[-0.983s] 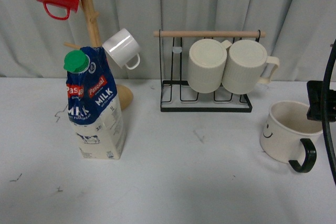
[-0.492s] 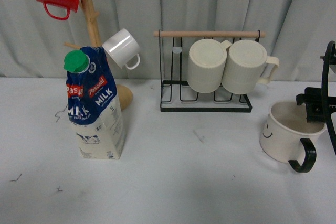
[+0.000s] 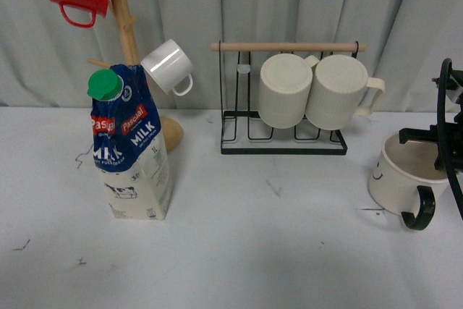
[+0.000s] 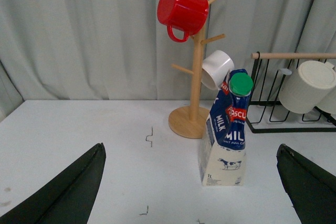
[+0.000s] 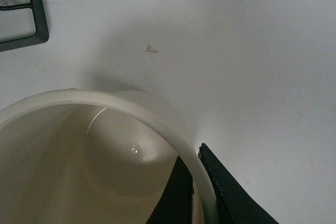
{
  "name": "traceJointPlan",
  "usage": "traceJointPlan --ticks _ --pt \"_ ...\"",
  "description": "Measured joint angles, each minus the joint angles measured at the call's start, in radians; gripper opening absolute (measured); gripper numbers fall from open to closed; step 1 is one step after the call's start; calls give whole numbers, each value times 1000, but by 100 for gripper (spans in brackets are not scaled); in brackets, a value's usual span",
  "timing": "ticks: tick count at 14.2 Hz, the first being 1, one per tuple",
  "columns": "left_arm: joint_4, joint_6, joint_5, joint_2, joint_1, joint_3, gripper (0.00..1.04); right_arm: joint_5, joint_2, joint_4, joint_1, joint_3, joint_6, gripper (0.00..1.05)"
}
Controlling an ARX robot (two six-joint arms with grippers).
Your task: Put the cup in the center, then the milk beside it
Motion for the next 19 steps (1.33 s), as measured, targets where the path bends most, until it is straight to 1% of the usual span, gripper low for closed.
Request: traceJointPlan --ticks 3,6,9,19 --pt "0 0 0 0 0 0 98 -60 -124 5 74 -116 0 4" --pt "0 0 0 0 0 0 98 -139 -188 -18 203 -118 31 3" --pt "0 0 0 0 0 0 98 -142 -137 -39 283 -76 40 3" --pt "0 0 0 0 0 0 98 -60 2 -59 301 13 43 3"
